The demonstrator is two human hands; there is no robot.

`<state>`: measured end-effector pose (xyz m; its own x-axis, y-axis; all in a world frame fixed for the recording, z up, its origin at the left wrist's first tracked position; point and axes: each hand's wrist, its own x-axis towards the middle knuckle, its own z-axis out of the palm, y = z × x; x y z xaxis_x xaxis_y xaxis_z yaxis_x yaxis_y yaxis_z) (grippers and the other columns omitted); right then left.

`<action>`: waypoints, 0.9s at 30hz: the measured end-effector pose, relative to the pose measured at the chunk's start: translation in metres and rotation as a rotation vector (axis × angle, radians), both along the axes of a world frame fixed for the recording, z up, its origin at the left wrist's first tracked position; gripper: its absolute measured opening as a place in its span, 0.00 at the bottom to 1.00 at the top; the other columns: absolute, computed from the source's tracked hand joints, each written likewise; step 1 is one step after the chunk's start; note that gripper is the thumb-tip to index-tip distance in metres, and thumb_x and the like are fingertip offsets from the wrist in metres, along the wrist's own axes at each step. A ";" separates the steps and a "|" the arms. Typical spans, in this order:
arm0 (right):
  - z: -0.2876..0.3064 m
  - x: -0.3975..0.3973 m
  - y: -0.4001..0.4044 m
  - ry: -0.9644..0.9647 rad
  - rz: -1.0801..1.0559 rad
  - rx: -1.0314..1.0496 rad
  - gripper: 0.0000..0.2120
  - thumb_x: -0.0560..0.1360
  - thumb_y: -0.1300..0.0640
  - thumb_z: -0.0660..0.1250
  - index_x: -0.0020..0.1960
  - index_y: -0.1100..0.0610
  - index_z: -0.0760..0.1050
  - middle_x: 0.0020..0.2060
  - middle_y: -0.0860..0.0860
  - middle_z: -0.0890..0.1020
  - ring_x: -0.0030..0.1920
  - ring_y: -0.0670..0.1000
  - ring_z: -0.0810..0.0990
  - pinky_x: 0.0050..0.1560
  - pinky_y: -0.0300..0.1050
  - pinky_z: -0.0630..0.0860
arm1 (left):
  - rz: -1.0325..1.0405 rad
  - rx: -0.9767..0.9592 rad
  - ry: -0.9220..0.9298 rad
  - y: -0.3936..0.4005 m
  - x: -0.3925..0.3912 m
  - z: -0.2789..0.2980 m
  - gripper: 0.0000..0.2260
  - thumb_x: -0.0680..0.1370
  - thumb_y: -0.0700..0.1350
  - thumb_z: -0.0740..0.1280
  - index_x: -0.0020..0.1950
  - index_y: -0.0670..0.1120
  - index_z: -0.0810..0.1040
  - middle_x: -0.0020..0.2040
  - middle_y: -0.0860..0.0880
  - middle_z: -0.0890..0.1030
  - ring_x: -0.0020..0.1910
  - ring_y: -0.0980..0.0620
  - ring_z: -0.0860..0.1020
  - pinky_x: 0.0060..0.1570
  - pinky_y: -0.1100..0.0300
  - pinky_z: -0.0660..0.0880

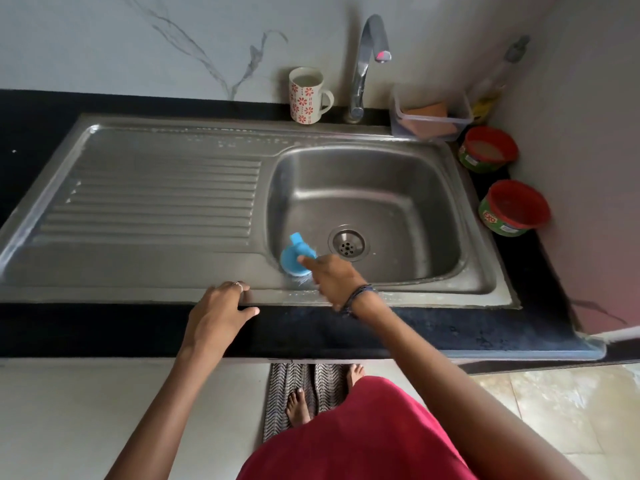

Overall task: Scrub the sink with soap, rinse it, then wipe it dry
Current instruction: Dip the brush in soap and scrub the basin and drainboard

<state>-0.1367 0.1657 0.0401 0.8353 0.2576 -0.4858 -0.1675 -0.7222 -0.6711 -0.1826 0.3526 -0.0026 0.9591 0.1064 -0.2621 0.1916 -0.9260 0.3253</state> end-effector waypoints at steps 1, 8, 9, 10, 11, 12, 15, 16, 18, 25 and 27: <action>0.002 0.006 -0.017 -0.001 -0.125 0.078 0.17 0.80 0.47 0.55 0.34 0.51 0.68 0.28 0.49 0.68 0.24 0.44 0.68 0.25 0.34 0.64 | 0.004 -0.001 0.011 -0.004 0.006 0.002 0.22 0.74 0.49 0.69 0.67 0.47 0.72 0.63 0.47 0.77 0.62 0.46 0.73 0.57 0.53 0.72; 0.023 0.062 -0.169 -0.153 -0.498 0.063 0.18 0.78 0.45 0.59 0.34 0.54 0.72 0.23 0.47 0.71 0.18 0.42 0.68 0.24 0.35 0.62 | -0.175 -0.133 -0.020 -0.083 0.070 0.024 0.23 0.77 0.49 0.65 0.72 0.51 0.65 0.69 0.50 0.71 0.65 0.49 0.72 0.61 0.55 0.69; 0.026 0.072 -0.190 -0.178 -0.533 0.038 0.17 0.78 0.45 0.59 0.37 0.54 0.72 0.25 0.48 0.71 0.21 0.42 0.69 0.26 0.37 0.63 | -0.214 -0.178 -0.019 -0.100 0.085 0.025 0.23 0.77 0.48 0.66 0.71 0.50 0.66 0.69 0.50 0.71 0.65 0.50 0.72 0.61 0.57 0.68; 0.027 0.082 -0.208 -0.201 -0.562 0.017 0.15 0.78 0.46 0.59 0.38 0.54 0.71 0.26 0.49 0.71 0.22 0.44 0.69 0.26 0.37 0.63 | -0.257 -0.219 -0.017 -0.117 0.098 0.027 0.22 0.77 0.48 0.66 0.70 0.49 0.68 0.68 0.50 0.72 0.65 0.51 0.72 0.62 0.58 0.67; 0.030 0.094 -0.226 -0.239 -0.597 0.014 0.14 0.78 0.46 0.60 0.38 0.52 0.70 0.26 0.49 0.71 0.23 0.44 0.69 0.26 0.37 0.63 | -0.300 -0.255 -0.015 -0.136 0.114 0.027 0.22 0.76 0.46 0.67 0.69 0.47 0.69 0.67 0.49 0.73 0.65 0.51 0.72 0.62 0.60 0.66; 0.032 0.105 -0.242 -0.274 -0.632 0.028 0.13 0.78 0.47 0.60 0.37 0.51 0.69 0.27 0.49 0.72 0.24 0.44 0.68 0.26 0.37 0.63 | -0.330 -0.290 -0.008 -0.154 0.130 0.027 0.21 0.76 0.45 0.68 0.68 0.46 0.71 0.66 0.48 0.74 0.65 0.51 0.73 0.62 0.62 0.66; 0.036 0.140 -0.279 -0.347 -0.722 0.037 0.11 0.78 0.49 0.59 0.42 0.54 0.72 0.28 0.51 0.74 0.20 0.43 0.70 0.23 0.36 0.65 | -0.404 -0.363 0.050 -0.212 0.175 0.029 0.21 0.76 0.44 0.68 0.68 0.44 0.71 0.66 0.46 0.74 0.66 0.52 0.72 0.58 0.64 0.66; 0.036 0.154 -0.288 -0.367 -0.748 0.035 0.11 0.79 0.50 0.58 0.46 0.57 0.74 0.28 0.52 0.75 0.19 0.42 0.71 0.24 0.37 0.66 | -0.431 -0.373 0.061 -0.233 0.191 0.031 0.21 0.76 0.44 0.68 0.68 0.44 0.70 0.67 0.45 0.73 0.66 0.52 0.71 0.57 0.64 0.66; 0.032 0.184 -0.306 -0.397 -0.800 0.041 0.15 0.78 0.51 0.59 0.50 0.62 0.77 0.32 0.58 0.79 0.24 0.48 0.73 0.30 0.45 0.69 | -0.480 -0.383 0.076 -0.271 0.221 0.034 0.22 0.76 0.43 0.67 0.70 0.43 0.69 0.68 0.44 0.71 0.68 0.51 0.69 0.61 0.65 0.62; 0.000 0.271 -0.348 -0.235 -0.766 -0.115 0.20 0.77 0.53 0.57 0.59 0.67 0.75 0.53 0.62 0.80 0.46 0.56 0.76 0.49 0.49 0.75 | -0.479 -0.485 0.159 -0.366 0.290 0.038 0.28 0.76 0.42 0.67 0.74 0.41 0.60 0.73 0.44 0.63 0.72 0.48 0.62 0.66 0.62 0.60; -0.006 0.281 -0.351 -0.185 -0.745 -0.157 0.18 0.78 0.55 0.58 0.59 0.68 0.75 0.55 0.63 0.80 0.49 0.60 0.80 0.49 0.50 0.76 | -0.487 -0.519 0.156 -0.383 0.301 0.032 0.27 0.74 0.37 0.68 0.72 0.39 0.64 0.71 0.41 0.66 0.70 0.45 0.64 0.65 0.59 0.61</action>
